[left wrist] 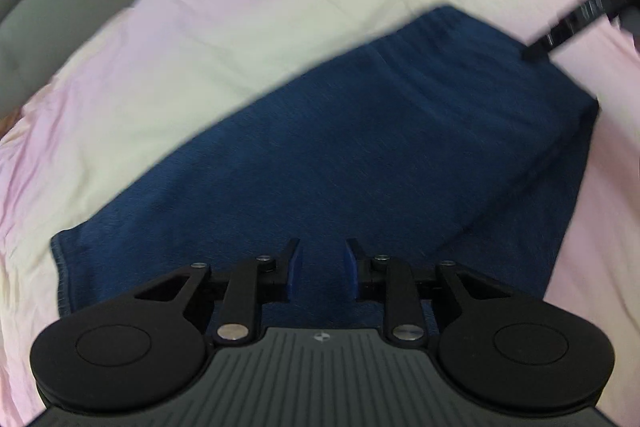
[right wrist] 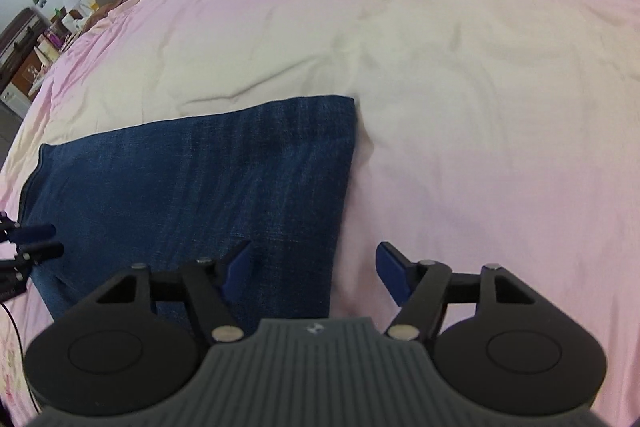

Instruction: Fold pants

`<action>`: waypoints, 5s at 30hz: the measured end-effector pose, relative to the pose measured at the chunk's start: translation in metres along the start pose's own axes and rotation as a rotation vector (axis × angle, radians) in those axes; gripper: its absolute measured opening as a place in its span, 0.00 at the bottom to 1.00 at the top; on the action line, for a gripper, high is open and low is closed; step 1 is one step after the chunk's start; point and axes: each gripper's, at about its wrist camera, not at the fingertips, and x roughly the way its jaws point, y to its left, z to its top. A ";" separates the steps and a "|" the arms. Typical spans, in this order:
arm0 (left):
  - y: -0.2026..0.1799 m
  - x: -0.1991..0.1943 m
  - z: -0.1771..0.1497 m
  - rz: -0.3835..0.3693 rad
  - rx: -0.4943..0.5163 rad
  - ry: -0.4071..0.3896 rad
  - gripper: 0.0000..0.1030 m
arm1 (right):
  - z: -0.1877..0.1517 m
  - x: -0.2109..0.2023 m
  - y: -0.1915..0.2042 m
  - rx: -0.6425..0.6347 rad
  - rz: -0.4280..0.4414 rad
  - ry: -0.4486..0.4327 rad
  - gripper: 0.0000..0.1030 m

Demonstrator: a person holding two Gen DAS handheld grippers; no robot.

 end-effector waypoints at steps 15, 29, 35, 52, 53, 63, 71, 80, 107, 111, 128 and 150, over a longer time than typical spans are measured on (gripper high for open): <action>-0.020 0.046 0.012 -0.020 0.149 0.133 0.11 | -0.024 0.031 -0.046 0.207 0.227 0.058 0.41; -0.030 0.053 0.011 -0.011 0.216 0.186 0.12 | -0.018 0.013 -0.018 0.122 0.188 0.055 0.14; -0.028 0.048 -0.003 -0.024 0.212 0.174 0.12 | -0.002 -0.020 -0.004 0.077 0.204 0.030 0.09; 0.107 -0.048 -0.089 0.037 -0.119 -0.043 0.13 | 0.066 -0.116 0.216 -0.185 0.176 -0.045 0.07; 0.121 -0.054 -0.098 0.047 -0.160 -0.051 0.13 | 0.068 -0.116 0.234 -0.194 0.178 -0.048 0.07; 0.197 -0.044 -0.178 0.058 -0.357 -0.045 0.13 | 0.066 -0.043 0.385 -0.271 0.231 0.006 0.07; 0.212 -0.043 -0.187 0.015 -0.389 -0.090 0.13 | 0.041 0.060 0.451 -0.286 0.220 0.129 0.07; 0.214 -0.059 -0.195 -0.005 -0.424 -0.103 0.13 | 0.023 0.131 0.471 -0.284 0.214 0.179 0.18; 0.197 -0.097 -0.138 0.019 -0.606 -0.097 0.17 | -0.062 0.033 0.312 -0.438 0.177 0.157 0.26; 0.189 -0.063 -0.142 0.095 -0.522 0.002 0.17 | -0.088 0.043 0.325 -0.526 0.171 0.171 0.12; 0.185 -0.038 -0.157 0.166 -0.389 0.107 0.36 | -0.113 0.089 0.322 -0.573 0.190 0.281 0.00; 0.236 0.017 -0.098 0.221 -0.617 -0.048 0.10 | 0.044 0.150 0.284 -0.453 0.053 -0.033 0.04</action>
